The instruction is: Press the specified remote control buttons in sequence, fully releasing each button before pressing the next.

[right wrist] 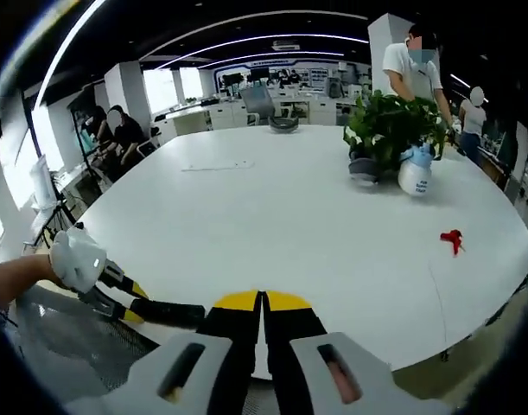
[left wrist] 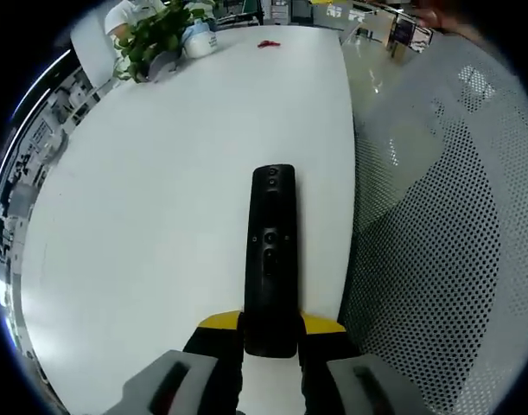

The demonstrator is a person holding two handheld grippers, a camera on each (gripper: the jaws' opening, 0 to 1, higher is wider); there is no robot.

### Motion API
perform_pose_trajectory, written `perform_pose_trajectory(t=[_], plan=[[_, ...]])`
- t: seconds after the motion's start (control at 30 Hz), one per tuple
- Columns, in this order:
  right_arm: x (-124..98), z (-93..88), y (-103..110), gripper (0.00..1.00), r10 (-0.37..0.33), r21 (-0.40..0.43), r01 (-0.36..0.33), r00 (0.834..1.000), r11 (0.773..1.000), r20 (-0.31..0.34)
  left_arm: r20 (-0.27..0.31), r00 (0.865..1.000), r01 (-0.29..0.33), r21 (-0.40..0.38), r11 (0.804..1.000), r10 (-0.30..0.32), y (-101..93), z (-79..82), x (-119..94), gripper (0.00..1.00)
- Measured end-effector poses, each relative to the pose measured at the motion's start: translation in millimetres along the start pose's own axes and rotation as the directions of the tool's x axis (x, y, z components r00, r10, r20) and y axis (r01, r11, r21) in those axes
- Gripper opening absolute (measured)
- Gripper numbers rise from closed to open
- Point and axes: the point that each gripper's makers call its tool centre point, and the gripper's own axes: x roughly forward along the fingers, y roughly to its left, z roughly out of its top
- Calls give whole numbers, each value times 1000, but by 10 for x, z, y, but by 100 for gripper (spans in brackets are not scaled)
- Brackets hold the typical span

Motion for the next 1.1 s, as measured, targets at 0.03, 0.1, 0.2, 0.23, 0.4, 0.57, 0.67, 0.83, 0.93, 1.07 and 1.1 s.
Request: perform_pose_trajectory(t=[0.03,0.1,0.2,0.23,0.4,0.57,0.67,0.83,0.93,1.07,1.1], plan=[[22,68,38,0,17,1,-17,1000,1000,11,4,1000,0,-2,1000,0,2,0,0,24],[84,258,170,0,73,-5,-72,997,997,34,20,1000,3,0,1000,-3,3,-7,-3,24],[155,532,319,0,124,-31,-121,989,992,85,55,998,9,3,1000,-9,1,-10,-7,24],[183,663,385,0,144,-48,-139,983,989,118,74,997,11,1,1000,-11,4,-9,-7,24],[364,900,579,0,221,-50,-216,967,975,127,144,990,10,-14,1000,-8,-1,-6,-12,24],[706,759,700,0,248,-63,-246,969,967,15,167,986,7,-21,1000,-3,7,13,-9,24],[942,574,725,0,229,-71,-231,973,970,-28,165,986,2,-16,1000,0,9,20,-9,24],[1145,113,779,0,236,-60,-247,960,967,-150,172,985,-2,5,1000,1,1,32,-9,24],[1182,-177,797,0,231,-71,-255,942,964,-244,178,984,-3,17,1000,0,0,39,-9,24],[1192,-421,822,0,251,-49,-289,893,956,-373,187,982,11,7,1000,-12,-5,46,-2,24],[1180,-531,814,0,251,-17,-284,872,959,-421,188,982,12,7,1000,-13,-6,48,-2,24]])
